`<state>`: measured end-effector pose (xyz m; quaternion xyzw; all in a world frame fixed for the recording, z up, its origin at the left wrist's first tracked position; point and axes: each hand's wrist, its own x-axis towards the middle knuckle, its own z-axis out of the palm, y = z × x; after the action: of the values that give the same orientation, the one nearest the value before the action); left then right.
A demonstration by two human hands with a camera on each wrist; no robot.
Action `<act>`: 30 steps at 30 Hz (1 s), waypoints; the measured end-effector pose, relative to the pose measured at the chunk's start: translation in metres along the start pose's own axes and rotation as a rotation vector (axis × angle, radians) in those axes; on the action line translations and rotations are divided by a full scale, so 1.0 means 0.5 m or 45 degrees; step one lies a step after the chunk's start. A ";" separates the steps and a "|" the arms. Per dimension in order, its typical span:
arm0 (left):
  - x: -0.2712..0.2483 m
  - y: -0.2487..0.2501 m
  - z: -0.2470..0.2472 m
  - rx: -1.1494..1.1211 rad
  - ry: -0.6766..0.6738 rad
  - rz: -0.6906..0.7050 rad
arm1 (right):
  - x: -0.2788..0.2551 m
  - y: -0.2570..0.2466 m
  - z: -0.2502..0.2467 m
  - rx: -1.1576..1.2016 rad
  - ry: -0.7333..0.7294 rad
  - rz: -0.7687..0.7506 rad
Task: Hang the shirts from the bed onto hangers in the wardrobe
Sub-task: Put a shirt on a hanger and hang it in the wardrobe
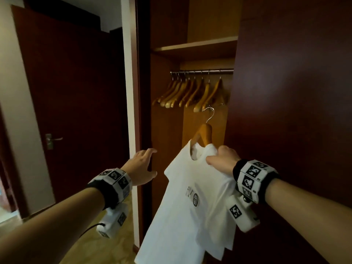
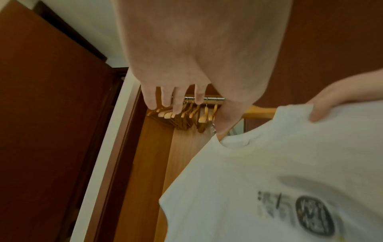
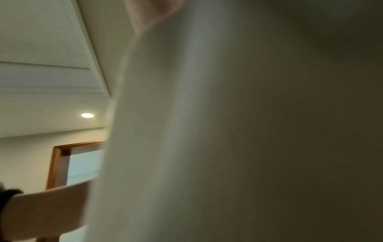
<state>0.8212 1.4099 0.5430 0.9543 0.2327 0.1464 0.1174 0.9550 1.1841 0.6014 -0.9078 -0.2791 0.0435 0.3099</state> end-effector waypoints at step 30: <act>0.979 0.020 -0.115 -0.160 0.079 0.847 | 0.780 -0.209 -0.118 -0.389 0.748 0.536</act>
<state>1.2218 1.6444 0.7093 0.9639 -0.0972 0.2196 0.1147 1.2472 1.4287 0.7469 -0.9547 0.0106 -0.1977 0.2222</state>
